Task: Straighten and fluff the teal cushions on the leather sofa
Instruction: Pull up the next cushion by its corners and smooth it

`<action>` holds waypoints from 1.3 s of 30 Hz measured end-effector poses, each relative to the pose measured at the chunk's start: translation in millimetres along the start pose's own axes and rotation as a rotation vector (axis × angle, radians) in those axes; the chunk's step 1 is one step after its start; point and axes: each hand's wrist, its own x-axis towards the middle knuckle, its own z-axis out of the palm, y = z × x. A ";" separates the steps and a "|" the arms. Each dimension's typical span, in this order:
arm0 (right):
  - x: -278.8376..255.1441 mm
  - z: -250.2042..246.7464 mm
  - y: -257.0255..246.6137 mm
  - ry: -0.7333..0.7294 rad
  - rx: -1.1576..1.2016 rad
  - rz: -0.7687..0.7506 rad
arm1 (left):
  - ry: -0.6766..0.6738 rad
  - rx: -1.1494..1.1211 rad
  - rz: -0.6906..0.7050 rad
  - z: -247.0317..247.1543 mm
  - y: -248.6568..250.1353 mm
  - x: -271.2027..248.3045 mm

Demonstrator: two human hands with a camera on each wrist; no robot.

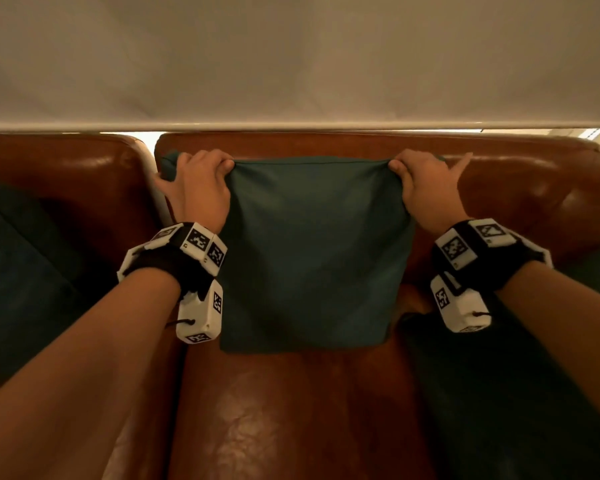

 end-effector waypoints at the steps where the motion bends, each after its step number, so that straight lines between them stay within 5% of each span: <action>1: -3.9 2.8 -0.2 0.052 -0.033 -0.031 | -0.004 -0.004 0.002 1.5 -0.5 -0.8; 6: 1.4 8.6 -6.8 -0.001 0.119 -0.313 | 0.041 -0.111 0.060 2.3 0.4 -6.4; 11: 2.2 11.2 -10.6 0.086 0.183 -0.238 | 0.070 -0.036 0.182 4.0 -6.8 -7.4; 20: -46.1 21.5 -24.9 0.195 -0.143 -0.294 | 0.102 -0.036 0.203 8.4 -6.7 -23.1; 22: -77.9 26.8 -34.9 0.130 -0.147 -0.386 | 0.088 -0.009 0.313 9.4 -8.9 -51.5; 26: -104.0 51.9 -31.9 -0.068 -0.336 -0.432 | -0.168 0.212 0.601 33.4 -27.0 -109.2; 31: -94.9 50.5 -4.6 -0.041 -0.247 -0.074 | -0.194 0.255 0.224 34.2 -69.8 -102.7; 35: -83.5 23.4 22.9 0.140 0.033 0.262 | 0.038 0.015 -0.173 10.2 -71.7 -79.3; 39: -37.1 3.9 28.8 0.193 0.241 0.092 | 0.185 -0.280 0.104 -4.7 -60.1 -22.0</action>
